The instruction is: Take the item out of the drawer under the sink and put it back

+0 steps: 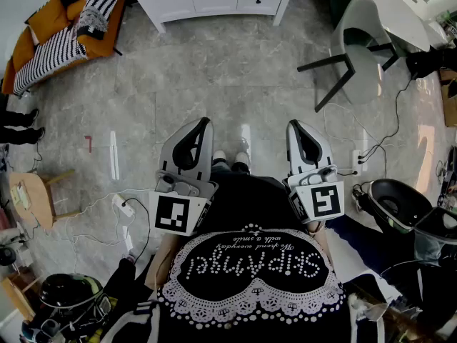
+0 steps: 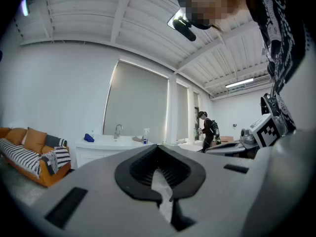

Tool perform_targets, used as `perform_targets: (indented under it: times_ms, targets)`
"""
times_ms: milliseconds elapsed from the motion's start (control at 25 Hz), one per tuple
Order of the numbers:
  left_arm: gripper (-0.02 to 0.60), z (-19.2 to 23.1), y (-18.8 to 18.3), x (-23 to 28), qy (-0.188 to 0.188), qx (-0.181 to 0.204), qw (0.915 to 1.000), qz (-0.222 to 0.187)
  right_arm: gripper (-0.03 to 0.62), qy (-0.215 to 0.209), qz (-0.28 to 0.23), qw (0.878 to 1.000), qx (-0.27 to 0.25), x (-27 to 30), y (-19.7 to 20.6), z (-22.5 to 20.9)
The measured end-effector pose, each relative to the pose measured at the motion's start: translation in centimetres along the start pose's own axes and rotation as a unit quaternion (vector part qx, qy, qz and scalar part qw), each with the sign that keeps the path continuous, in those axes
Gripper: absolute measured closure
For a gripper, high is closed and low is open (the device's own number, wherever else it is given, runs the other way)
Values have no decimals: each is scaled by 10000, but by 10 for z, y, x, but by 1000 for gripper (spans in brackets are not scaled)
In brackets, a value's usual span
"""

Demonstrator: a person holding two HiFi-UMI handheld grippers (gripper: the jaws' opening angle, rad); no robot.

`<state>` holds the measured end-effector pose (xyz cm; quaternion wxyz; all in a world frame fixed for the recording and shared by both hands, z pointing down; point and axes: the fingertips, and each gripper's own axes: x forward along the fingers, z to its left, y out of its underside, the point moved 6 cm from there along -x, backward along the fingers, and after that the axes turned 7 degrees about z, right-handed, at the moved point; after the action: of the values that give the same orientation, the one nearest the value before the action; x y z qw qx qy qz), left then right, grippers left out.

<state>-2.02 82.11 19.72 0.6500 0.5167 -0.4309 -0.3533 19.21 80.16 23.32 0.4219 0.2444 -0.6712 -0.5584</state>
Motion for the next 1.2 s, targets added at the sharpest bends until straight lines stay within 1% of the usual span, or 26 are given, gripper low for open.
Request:
perform_targets:
  times_ms: [160, 360, 520, 640, 720, 840, 920, 1040, 1120, 1200]
  targets:
    - [577, -2, 0, 1, -39, 41, 10000, -20, 576, -63, 19, 9999, -135, 2, -3, -1]
    - [578, -7, -3, 3, 28, 308, 9992, -248, 576, -72, -6, 9999, -77, -4, -2, -7]
    - [577, -1, -3, 3, -56, 198, 9998, -49, 576, -72, -63, 10000, -19, -7, 1, -18]
    - [577, 13, -10, 1, -244, 181, 9994, -153, 576, -150, -176, 9996, 160, -7, 3, -23]
    - [578, 24, -13, 0, -413, 250, 9987, -180, 575, -139, -148, 9995, 253, -4, 6, -25]
    - [577, 40, -18, 5, -555, 401, 9976, -102, 575, -125, -149, 9992, 339, 5, 4, -29]
    - [577, 51, -22, 13, -584, 406, 9974, -63, 575, -89, -129, 9992, 368, 16, 1, -34]
    - [577, 65, -30, 32, -517, 459, 9976, -56, 574, -15, -94, 9984, 557, 37, -7, -41]
    - [577, 74, -36, 46, -392, 491, 9980, -74, 574, 19, -145, 9963, 841, 53, -15, -46]
    - [577, 84, -41, 59, -281, 443, 9986, -80, 575, 35, -207, 9939, 1086, 70, -25, -52]
